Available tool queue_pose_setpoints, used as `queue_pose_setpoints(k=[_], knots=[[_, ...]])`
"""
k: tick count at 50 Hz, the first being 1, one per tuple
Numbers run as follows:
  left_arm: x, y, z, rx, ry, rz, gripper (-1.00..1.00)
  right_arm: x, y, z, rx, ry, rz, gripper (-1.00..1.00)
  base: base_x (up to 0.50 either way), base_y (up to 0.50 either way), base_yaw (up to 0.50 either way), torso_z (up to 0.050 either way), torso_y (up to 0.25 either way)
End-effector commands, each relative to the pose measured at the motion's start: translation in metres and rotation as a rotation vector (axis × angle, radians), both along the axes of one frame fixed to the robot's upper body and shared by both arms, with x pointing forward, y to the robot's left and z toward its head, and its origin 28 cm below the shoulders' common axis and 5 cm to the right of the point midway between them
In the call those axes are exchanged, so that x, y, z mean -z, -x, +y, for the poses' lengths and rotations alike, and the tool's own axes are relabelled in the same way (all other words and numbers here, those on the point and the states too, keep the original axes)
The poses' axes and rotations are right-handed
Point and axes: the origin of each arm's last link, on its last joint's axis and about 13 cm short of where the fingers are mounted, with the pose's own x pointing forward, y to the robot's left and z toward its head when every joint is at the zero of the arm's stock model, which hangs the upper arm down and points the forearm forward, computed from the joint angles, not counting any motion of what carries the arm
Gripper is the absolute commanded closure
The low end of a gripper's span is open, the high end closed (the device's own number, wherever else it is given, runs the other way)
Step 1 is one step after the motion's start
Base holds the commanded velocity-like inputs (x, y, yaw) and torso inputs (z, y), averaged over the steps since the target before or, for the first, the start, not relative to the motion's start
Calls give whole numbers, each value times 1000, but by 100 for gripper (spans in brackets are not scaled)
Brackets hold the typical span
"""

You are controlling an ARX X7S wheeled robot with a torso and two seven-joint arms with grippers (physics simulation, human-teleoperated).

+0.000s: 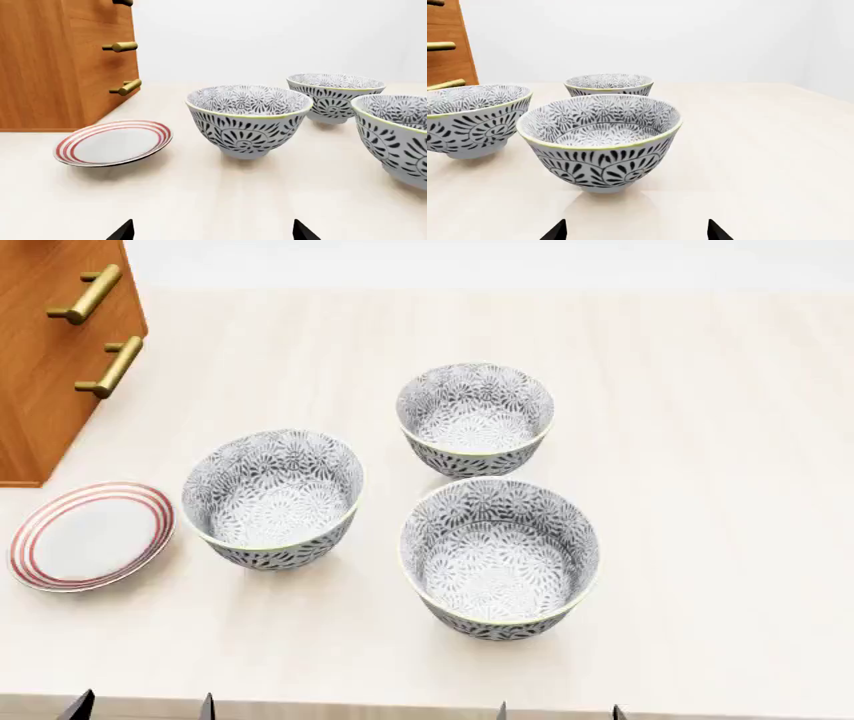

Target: Stack the bowl at the front on the bowl in the middle.

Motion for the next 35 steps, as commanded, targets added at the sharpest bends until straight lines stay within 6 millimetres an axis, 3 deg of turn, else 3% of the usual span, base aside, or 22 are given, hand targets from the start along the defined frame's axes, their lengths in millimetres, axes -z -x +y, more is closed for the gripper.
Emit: queue_pose_setpoints(k=[1,35], knots=[[-1,1,0,0,0,0,-100,-2,1,0,0,0,0,-100,0,0,0,0,0],[-3,5,-2,-15,32,24,-100,-3,7,-2,16,15,-4,-100,0,0,0,0,0]])
